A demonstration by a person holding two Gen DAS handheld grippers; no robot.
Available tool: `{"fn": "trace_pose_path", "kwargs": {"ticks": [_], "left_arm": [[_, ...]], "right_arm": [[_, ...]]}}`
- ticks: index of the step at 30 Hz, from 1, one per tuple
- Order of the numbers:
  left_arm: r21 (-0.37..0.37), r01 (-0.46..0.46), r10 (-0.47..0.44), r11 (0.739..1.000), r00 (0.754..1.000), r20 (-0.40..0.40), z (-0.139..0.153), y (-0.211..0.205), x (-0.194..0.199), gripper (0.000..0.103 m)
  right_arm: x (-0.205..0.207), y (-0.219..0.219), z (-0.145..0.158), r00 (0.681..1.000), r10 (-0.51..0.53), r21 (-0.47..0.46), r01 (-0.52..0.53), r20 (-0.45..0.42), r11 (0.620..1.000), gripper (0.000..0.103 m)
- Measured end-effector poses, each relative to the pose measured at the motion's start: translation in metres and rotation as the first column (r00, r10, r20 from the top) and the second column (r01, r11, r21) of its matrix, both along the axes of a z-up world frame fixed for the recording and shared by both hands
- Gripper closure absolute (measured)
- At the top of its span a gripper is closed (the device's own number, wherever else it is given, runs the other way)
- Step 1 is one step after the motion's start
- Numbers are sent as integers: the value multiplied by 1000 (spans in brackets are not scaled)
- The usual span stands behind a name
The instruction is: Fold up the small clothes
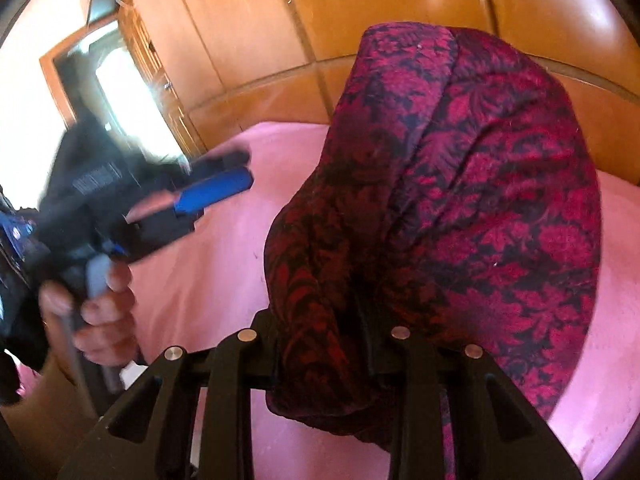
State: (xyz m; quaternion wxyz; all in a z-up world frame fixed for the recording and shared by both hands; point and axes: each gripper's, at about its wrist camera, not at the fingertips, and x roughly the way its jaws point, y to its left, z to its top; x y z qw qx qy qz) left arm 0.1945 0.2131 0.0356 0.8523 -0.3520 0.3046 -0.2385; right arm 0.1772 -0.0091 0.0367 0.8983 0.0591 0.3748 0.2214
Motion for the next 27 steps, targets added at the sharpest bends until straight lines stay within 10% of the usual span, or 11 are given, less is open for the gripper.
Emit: {"fn": "trace_pose_path", "kwargs": {"ticks": [8, 10, 16, 21, 27], "left_arm": [[151, 148, -145, 977, 989, -30, 21, -69, 40, 38], [215, 209, -199, 954, 978, -68, 17, -87, 51, 85], [262, 185, -174, 947, 983, -65, 21, -86, 51, 88], [296, 174, -163, 939, 985, -62, 23, -75, 57, 88], [344, 123, -99, 931, 991, -87, 24, -62, 46, 88]], "right_arm": [[-2, 13, -8, 998, 14, -78, -10, 55, 997, 76], [-3, 13, -11, 997, 15, -82, -9, 69, 997, 72], [-40, -19, 2, 991, 106, 64, -111, 80, 992, 41], [-59, -85, 20, 995, 26, 203, -46, 101, 978, 45], [-38, -103, -7, 996, -75, 127, 67, 58, 990, 61]]}}
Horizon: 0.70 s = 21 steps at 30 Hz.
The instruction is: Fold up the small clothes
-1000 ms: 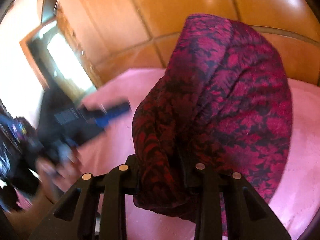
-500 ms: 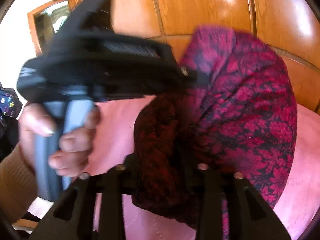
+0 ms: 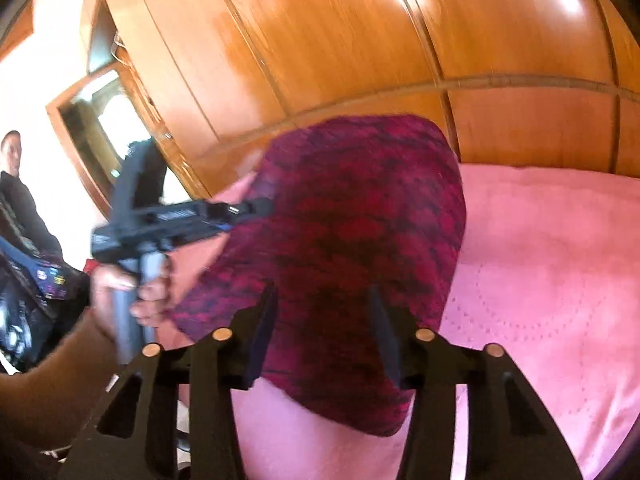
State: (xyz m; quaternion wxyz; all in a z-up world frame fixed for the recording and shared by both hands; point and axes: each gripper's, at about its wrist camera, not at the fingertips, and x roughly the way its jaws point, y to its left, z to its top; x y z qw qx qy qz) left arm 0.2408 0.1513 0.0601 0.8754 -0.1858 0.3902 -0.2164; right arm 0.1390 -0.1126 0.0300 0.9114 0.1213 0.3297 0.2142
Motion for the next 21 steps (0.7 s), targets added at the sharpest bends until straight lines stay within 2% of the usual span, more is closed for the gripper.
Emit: {"fn": "trace_pose_path", "kwargs": {"ticks": [2, 3, 4, 6, 9, 11, 13, 16, 21], "left_arm": [[108, -57, 62, 993, 997, -39, -17, 1, 7, 87], [138, -85, 96, 987, 993, -74, -32, 2, 9, 84], [144, -104, 118, 984, 989, -93, -41, 5, 10, 79], [155, -147, 160, 977, 984, -77, -51, 8, 6, 75], [165, -182, 194, 969, 979, -56, -43, 5, -3, 75], [208, -193, 201, 959, 979, -18, -36, -1, -10, 68], [238, -204, 205, 950, 979, 19, -30, -9, -17, 66], [266, -228, 224, 937, 974, 45, -28, -7, -20, 66], [290, -237, 227, 927, 972, 67, -28, -8, -25, 66]], "right_arm": [[11, 7, -18, 1000, -7, -37, 6, -18, 999, 63], [11, 11, -26, 1000, -17, -60, 16, -20, 998, 64], [11, 12, -32, 1000, -28, -101, 27, -13, 995, 64], [10, 36, -46, 998, -53, -214, 58, 31, 975, 63], [9, 47, -46, 997, -60, -274, 71, 48, 959, 59], [10, 42, -35, 1000, 4, -226, 0, 14, 974, 32], [9, 27, -21, 999, 44, -167, -41, 13, 985, 26], [16, 4, 3, 999, 19, -115, -14, 40, 993, 18], [67, -15, 29, 999, -39, -24, 39, 8, 999, 19]]}}
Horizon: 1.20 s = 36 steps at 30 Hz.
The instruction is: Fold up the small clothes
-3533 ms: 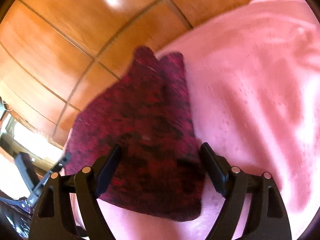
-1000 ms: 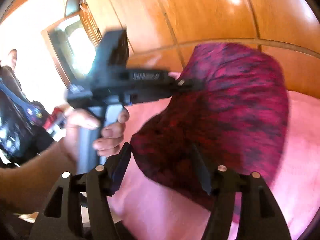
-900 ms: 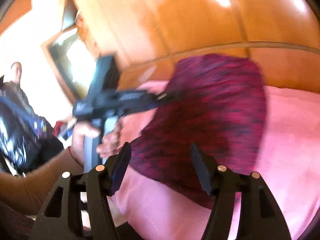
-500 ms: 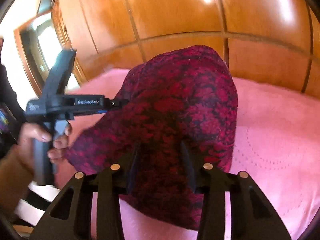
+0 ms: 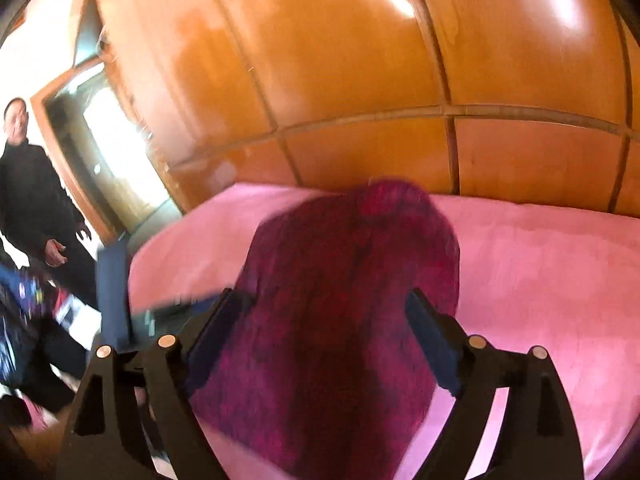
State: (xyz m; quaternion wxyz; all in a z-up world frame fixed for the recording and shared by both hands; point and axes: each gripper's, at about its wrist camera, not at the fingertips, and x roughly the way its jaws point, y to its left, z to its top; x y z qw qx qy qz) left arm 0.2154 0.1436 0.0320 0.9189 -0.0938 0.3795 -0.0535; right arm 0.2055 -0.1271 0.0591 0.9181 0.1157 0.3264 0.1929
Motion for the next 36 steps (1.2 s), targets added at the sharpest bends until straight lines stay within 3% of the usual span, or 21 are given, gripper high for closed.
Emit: {"fn": "trace_pose_path", "kwargs": {"ticks": [2, 4, 8, 10, 13, 19, 21, 27, 30, 36], "left_arm": [[15, -5, 5, 1000, 1000, -3, -2, -3, 4, 66], [7, -5, 5, 1000, 1000, -19, -6, 0, 5, 66], [-26, -15, 14, 1000, 999, -34, -21, 1, 15, 64], [-33, -25, 23, 999, 999, -36, -24, 3, 19, 64], [-66, -39, 37, 997, 999, -28, -22, 5, 18, 60], [-71, -71, 72, 995, 997, 15, -6, 7, 1, 48], [-58, -78, 80, 995, 996, 26, -1, 8, -7, 48], [-19, -75, 75, 997, 997, -2, -7, 8, -20, 42], [-31, -83, 83, 996, 996, -23, -18, 11, -19, 35], [-94, -22, 20, 995, 1000, -19, -27, 21, -16, 35]], "right_arm": [[27, 7, 6, 999, 1, 9, 0, -53, 1000, 23], [60, 15, -7, 990, -5, -26, 1, -143, 1000, 25], [116, 36, -55, 966, -90, -229, 33, -243, 973, 24], [124, 39, -67, 959, -110, -277, 35, -260, 960, 22], [117, 29, -63, 965, -106, -243, 47, -238, 969, 21], [59, 6, -40, 994, -96, -146, 86, -58, 985, 7], [42, -5, -34, 993, -111, -110, 106, -46, 988, 7], [-4, -59, -59, 986, -121, 44, 127, -114, 991, 3], [-15, -69, -76, 982, -93, 96, 110, -167, 989, 3], [-27, -78, -99, 978, -9, 243, 61, -208, 968, 3]]}}
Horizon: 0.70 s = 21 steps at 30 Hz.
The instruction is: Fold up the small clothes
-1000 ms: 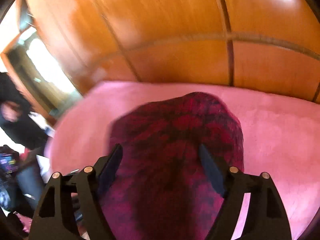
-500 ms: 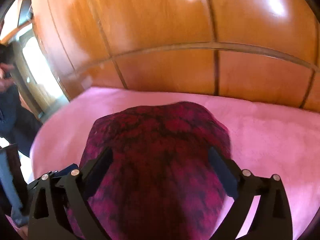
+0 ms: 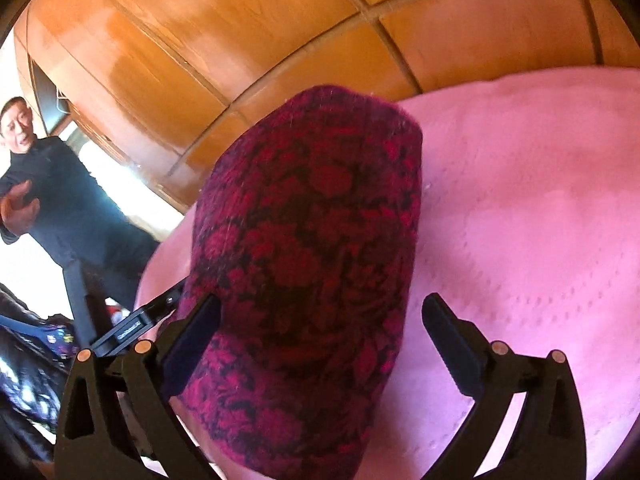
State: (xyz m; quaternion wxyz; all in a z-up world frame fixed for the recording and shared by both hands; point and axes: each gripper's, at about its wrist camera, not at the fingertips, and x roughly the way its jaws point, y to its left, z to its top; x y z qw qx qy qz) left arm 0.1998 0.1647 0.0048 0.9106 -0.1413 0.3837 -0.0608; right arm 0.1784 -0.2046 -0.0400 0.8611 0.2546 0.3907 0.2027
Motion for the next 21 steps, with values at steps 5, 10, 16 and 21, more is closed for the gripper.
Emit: {"fn": "trace_pose_path", "kwargs": {"ticks": [5, 10, 16, 21], "left_arm": [[-42, 61, -61, 997, 998, 10, -2, 9, 8, 23], [-146, 106, -106, 984, 994, 7, -12, 19, 18, 21], [-289, 180, -183, 940, 983, 16, -26, 22, 31, 21], [-461, 233, -242, 857, 969, 40, -42, 27, 36, 29]], "right_arm": [[10, -16, -1, 1000, -6, 84, 6, -11, 996, 2], [21, -31, -12, 999, 14, 164, -7, -39, 986, 2], [43, -27, -24, 994, 99, 272, -83, -47, 959, 2], [42, -18, -16, 992, 120, 239, -108, -34, 965, 12]]}}
